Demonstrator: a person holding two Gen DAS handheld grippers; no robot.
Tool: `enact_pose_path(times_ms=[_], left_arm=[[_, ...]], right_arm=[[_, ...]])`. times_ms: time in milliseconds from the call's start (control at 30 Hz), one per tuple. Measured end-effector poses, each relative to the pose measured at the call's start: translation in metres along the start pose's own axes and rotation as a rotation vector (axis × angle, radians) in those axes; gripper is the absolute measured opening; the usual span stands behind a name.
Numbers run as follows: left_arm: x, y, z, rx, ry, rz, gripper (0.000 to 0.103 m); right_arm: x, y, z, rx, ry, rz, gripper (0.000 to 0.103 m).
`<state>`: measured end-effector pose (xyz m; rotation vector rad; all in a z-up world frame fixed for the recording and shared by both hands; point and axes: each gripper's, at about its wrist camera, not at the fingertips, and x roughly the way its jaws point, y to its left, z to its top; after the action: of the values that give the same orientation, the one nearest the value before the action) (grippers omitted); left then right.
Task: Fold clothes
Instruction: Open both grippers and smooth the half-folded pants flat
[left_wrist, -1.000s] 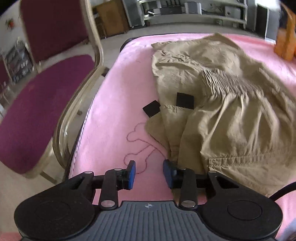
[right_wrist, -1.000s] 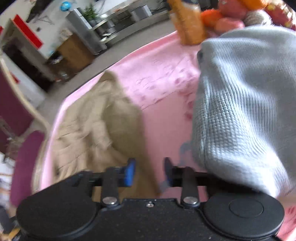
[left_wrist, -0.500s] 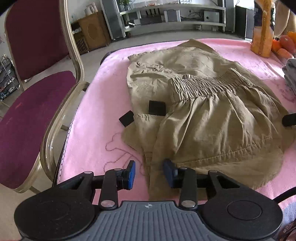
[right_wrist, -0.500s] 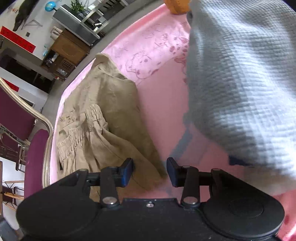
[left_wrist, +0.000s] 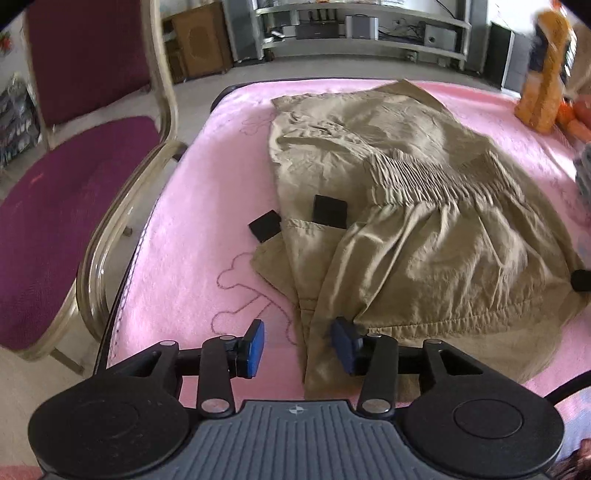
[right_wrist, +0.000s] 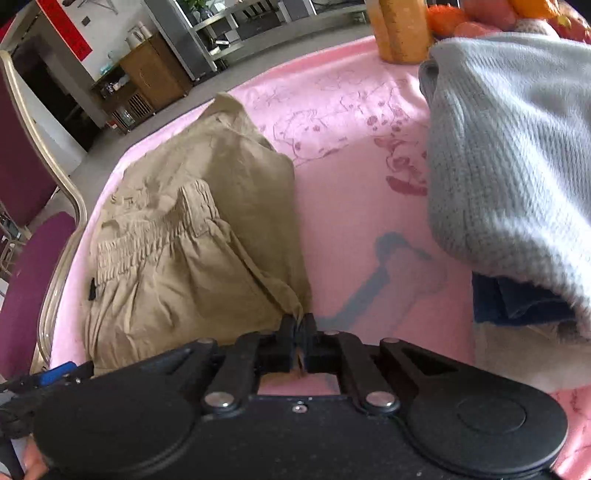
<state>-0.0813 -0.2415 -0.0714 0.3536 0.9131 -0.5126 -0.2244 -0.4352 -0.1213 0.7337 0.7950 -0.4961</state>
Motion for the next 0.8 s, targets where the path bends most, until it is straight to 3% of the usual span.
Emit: enact_pose_path(times_ms=[33, 100, 167, 200, 233, 300, 367, 667, 800], left_arm=[[-0.004, 0.008, 0.002, -0.040, 0.008, -0.012, 0.044], [-0.019, 0.031, 0.003, -0.152, 0.002, -0.046, 0.043], [-0.027, 0.056, 0.001, -0.267, 0.011, -0.112, 0.050], [-0.030, 0.068, 0.001, -0.324, 0.017, -0.146, 0.058], [-0.027, 0.076, -0.002, -0.378, 0.042, -0.196, 0.066], [-0.014, 0.080, -0.004, -0.443, 0.135, -0.290, 0.066], [-0.002, 0.072, -0.004, -0.430, 0.205, -0.313, 0.066], [0.011, 0.062, -0.006, -0.425, 0.260, -0.381, 0.068], [0.015, 0.059, -0.004, -0.446, 0.285, -0.470, 0.067]], right_arm=[[-0.006, -0.001, 0.000, 0.009, -0.012, 0.012, 0.016], [-0.018, -0.004, 0.001, 0.026, -0.037, 0.037, 0.038], [-0.030, -0.007, 0.002, 0.044, -0.061, 0.062, 0.057], [-0.036, -0.009, 0.003, 0.052, -0.074, 0.074, 0.062], [-0.038, -0.012, 0.003, 0.073, -0.080, 0.094, 0.062], [-0.037, -0.018, 0.004, 0.112, -0.079, 0.126, 0.062], [-0.032, -0.020, 0.005, 0.133, -0.063, 0.138, 0.062], [-0.012, -0.024, 0.006, 0.206, -0.005, 0.180, 0.063], [-0.008, -0.021, 0.004, 0.195, 0.005, 0.172, 0.063]])
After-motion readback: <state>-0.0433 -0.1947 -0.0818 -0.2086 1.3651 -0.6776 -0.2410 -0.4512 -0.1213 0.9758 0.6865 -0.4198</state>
